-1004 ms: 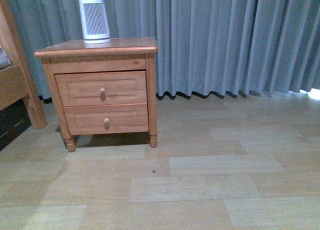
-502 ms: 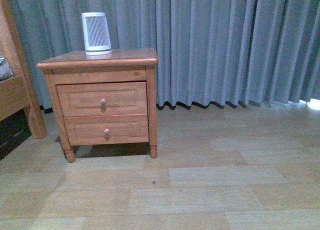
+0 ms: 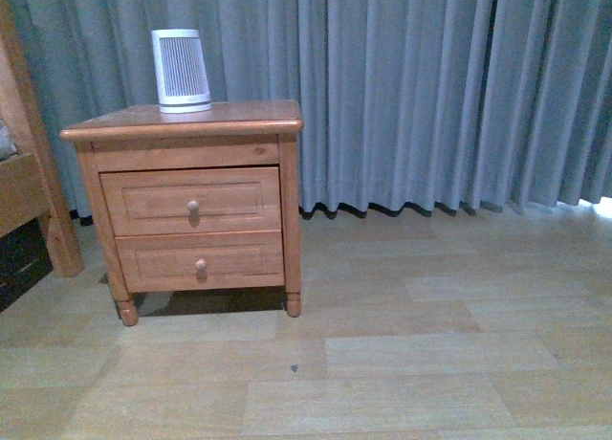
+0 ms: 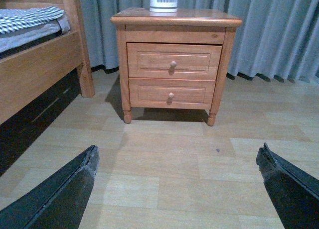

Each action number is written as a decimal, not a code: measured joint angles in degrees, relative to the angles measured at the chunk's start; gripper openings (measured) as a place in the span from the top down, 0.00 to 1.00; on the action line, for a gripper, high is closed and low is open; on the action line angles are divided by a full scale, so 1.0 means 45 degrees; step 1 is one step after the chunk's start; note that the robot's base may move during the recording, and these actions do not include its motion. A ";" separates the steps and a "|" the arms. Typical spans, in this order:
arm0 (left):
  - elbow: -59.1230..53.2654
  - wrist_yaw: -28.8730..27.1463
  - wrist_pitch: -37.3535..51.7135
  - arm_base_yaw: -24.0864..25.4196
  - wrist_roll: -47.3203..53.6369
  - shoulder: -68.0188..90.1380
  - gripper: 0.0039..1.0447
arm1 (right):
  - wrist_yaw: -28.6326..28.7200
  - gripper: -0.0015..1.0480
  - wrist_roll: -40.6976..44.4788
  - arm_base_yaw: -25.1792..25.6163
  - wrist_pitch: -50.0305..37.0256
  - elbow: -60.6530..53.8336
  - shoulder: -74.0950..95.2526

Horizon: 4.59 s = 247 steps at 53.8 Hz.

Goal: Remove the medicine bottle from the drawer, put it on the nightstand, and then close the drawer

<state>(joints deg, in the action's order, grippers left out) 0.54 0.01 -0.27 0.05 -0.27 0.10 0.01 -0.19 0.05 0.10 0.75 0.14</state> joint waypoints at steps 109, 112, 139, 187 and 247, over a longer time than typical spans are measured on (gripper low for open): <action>1.6262 -0.0044 0.5605 -0.0967 -0.0617 2.6243 0.06 | 0.0005 0.07 0.0000 0.0000 0.0000 0.0000 0.0005; 1.7019 -0.0185 0.5605 -0.0962 -0.0792 2.7054 0.06 | 0.0005 0.07 0.0000 0.0000 0.0000 0.0000 0.0005; 2.0240 -0.0675 0.5829 -0.0393 -0.0763 3.1357 0.06 | 0.0005 0.07 0.0000 0.0000 0.0000 0.0000 0.0005; 2.0735 -0.0291 0.7645 -0.0816 0.1151 3.2533 0.06 | 0.0005 0.07 0.0000 0.0000 0.0000 0.0000 0.0005; 2.1609 -0.0593 0.7475 -0.0403 0.0947 3.3286 0.77 | 0.0005 0.07 0.0000 0.0000 0.0000 0.0000 0.0005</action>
<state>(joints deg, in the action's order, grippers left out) 97.78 -2.66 33.36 -1.76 3.99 149.88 0.03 -0.19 0.05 0.10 0.75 0.16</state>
